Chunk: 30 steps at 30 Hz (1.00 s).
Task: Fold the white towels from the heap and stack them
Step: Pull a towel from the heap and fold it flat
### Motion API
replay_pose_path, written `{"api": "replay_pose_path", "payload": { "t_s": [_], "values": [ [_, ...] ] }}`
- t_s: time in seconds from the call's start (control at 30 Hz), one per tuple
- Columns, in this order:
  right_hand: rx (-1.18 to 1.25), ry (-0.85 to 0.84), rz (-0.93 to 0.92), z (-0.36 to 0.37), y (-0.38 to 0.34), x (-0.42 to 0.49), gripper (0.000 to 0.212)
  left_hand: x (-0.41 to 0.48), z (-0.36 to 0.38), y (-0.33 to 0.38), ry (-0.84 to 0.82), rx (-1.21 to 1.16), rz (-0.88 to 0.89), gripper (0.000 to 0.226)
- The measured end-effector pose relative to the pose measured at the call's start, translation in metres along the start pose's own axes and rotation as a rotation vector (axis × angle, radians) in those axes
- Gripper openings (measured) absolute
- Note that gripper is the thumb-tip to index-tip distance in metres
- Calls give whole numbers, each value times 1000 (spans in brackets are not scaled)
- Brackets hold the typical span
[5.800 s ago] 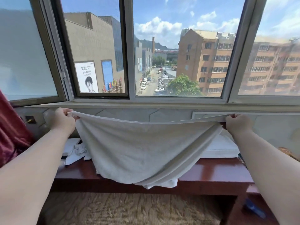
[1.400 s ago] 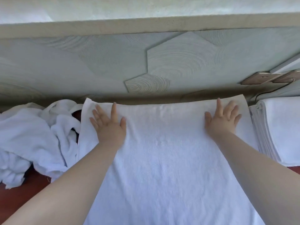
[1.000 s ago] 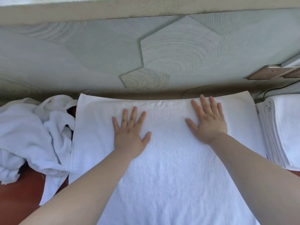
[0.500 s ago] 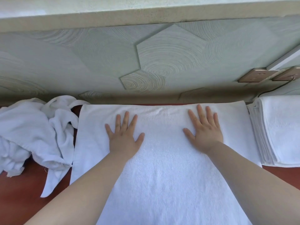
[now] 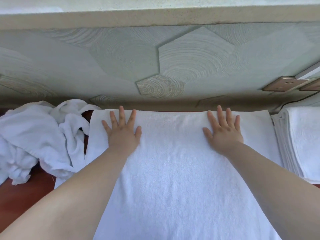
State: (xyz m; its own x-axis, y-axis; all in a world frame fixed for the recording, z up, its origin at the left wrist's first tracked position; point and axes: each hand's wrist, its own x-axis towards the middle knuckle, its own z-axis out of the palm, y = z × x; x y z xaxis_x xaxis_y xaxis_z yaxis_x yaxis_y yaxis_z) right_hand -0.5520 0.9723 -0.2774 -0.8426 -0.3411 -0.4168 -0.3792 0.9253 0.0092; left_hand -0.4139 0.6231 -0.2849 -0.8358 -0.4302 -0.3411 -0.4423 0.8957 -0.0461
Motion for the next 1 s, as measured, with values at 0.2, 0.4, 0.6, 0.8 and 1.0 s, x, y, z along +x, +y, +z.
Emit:
{"api": "replay_pose_path", "payload": {
  "t_s": [0.2,0.4,0.6,0.8,1.0],
  "values": [
    [75,10,-133,6,-28,-11,68,-40,13,129,40,-78,662,76],
    [102,95,-169,8,-12,14,64,-22,20,158,106,-24,525,91],
    [145,126,-91,21,27,-34,69,-16,16,162,92,33,483,90],
    [145,73,88,32,94,-50,79,-16,14,162,74,64,488,83],
    [176,47,109,24,90,-34,82,-14,7,165,55,92,452,81]
  ]
}}
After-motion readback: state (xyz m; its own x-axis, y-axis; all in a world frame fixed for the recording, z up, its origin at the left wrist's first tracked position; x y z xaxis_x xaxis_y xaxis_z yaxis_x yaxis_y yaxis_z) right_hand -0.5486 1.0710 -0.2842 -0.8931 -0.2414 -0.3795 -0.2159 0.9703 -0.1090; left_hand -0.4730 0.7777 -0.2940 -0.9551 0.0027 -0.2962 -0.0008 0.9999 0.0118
